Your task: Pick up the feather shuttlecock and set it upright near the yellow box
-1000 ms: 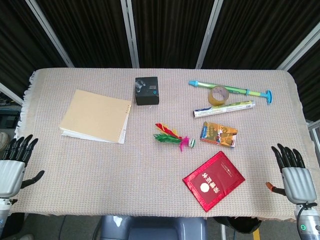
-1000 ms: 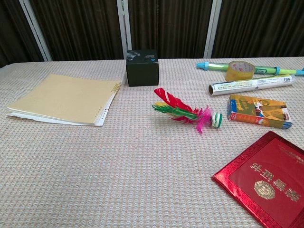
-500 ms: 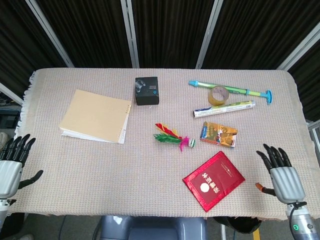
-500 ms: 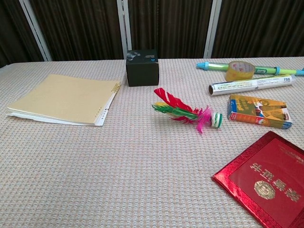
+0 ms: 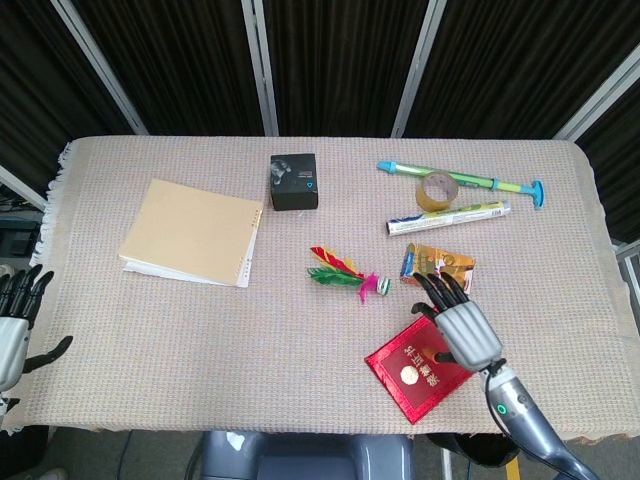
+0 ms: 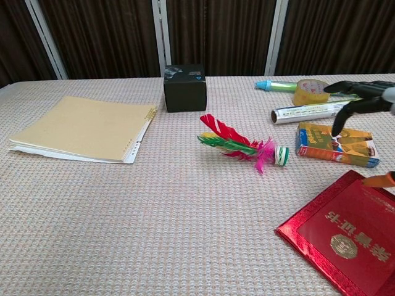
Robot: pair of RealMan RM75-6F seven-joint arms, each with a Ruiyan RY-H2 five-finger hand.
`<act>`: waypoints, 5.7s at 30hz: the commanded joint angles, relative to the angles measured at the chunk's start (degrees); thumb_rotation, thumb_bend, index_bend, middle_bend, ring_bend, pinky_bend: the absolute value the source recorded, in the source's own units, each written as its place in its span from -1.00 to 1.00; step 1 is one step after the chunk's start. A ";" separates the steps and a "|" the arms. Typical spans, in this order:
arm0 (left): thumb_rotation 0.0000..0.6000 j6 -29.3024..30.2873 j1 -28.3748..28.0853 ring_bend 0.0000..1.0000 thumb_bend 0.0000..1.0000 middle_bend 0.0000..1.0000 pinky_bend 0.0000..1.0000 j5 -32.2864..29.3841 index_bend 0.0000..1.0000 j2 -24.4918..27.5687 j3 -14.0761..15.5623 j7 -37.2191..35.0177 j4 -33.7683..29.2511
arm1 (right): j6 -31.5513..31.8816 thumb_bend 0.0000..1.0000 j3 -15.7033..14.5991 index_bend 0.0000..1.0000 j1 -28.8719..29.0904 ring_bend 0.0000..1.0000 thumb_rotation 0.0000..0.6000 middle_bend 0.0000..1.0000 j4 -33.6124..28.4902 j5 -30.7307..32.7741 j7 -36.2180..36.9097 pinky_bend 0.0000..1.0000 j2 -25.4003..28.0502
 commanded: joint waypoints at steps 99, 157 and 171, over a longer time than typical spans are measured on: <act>0.93 0.06 -0.11 -1.00 -0.59 -1.00 -1.00 -2.57 -1.00 0.84 -2.15 -5.06 1.83 | -0.20 0.21 8.96 0.42 18.82 -1.00 1.00 -0.72 17.46 14.68 5.46 -1.00 -9.05; 0.93 0.90 -0.31 -1.00 -0.59 -1.00 -1.00 0.96 -1.00 1.39 -0.58 -6.17 0.87 | 8.21 0.21 1.67 0.44 7.00 -1.00 1.00 -0.67 19.93 9.60 20.59 -1.00 -16.17; 0.93 0.76 -0.37 -1.00 -0.59 -1.00 -1.00 0.85 -1.00 1.63 -0.60 -7.02 1.18 | 7.30 0.21 1.10 0.43 6.21 -1.00 1.00 -0.67 23.52 9.53 23.44 -1.00 -18.81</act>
